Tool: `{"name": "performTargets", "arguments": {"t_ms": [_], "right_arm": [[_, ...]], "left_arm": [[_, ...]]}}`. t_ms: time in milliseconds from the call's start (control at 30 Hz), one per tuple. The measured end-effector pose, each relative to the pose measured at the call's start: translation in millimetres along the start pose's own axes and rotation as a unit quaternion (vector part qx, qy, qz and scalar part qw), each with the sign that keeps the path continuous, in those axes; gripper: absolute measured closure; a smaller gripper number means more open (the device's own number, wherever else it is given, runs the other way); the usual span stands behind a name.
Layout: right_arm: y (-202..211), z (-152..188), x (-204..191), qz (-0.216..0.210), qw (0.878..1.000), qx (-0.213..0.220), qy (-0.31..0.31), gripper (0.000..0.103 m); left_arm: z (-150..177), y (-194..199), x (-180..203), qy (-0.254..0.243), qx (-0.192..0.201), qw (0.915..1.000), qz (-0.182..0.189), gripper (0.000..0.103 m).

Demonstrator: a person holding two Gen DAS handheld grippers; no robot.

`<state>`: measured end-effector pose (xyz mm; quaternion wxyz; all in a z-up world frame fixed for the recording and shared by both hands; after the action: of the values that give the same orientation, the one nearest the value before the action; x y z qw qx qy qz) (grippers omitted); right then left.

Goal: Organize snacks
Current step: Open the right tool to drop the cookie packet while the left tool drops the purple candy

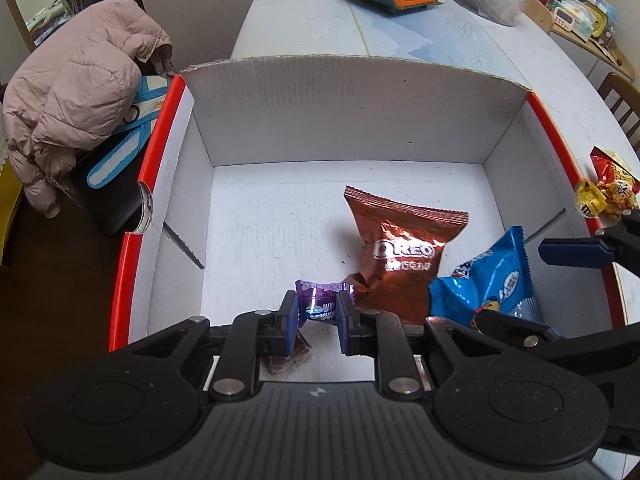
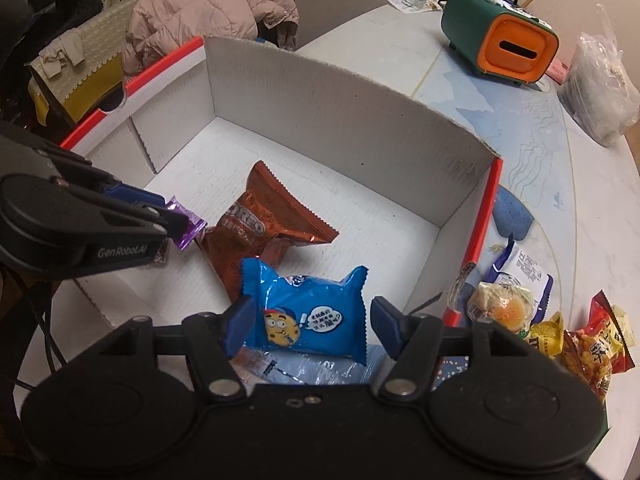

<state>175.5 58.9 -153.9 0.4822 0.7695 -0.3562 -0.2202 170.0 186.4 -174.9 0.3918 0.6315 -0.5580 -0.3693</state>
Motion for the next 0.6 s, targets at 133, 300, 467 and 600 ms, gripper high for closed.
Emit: {"name": "performTargets", "arguments": {"t_ms": [133, 300, 467, 600], "right_arm": [[10, 2, 0, -0.003, 1.000, 0.011, -0.003, 0.030], [25, 4, 1, -0.009, 0.999, 0.029, -0.011, 0.024], [45, 7, 4, -0.017, 0.999, 0.048, -0.019, 0.023], [61, 10, 7, -0.024, 0.997, 0.066, -0.025, 0.023]], "left_arm": [[3, 10, 2, -0.003, 0.010, 0.9999, 0.005, 0.082], [5, 25, 5, -0.004, 0.024, 0.9997, 0.008, 0.082], [8, 40, 7, 0.001, 0.037, 0.9991, 0.021, 0.074], [10, 54, 10, 0.001, 0.050, 0.9985, 0.025, 0.074]]}}
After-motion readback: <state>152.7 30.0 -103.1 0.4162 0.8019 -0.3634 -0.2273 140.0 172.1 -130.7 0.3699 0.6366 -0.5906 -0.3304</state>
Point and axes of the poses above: each gripper's, at about its wrist camera, not at the fingertips, and y roughly against the way its jaws point, x to its right, z to its underside, the point moved 6 cm from there along -y, roughly the way its jaws point, and after that the axes turned 3 degrees about -z, right-handed, at the moved point
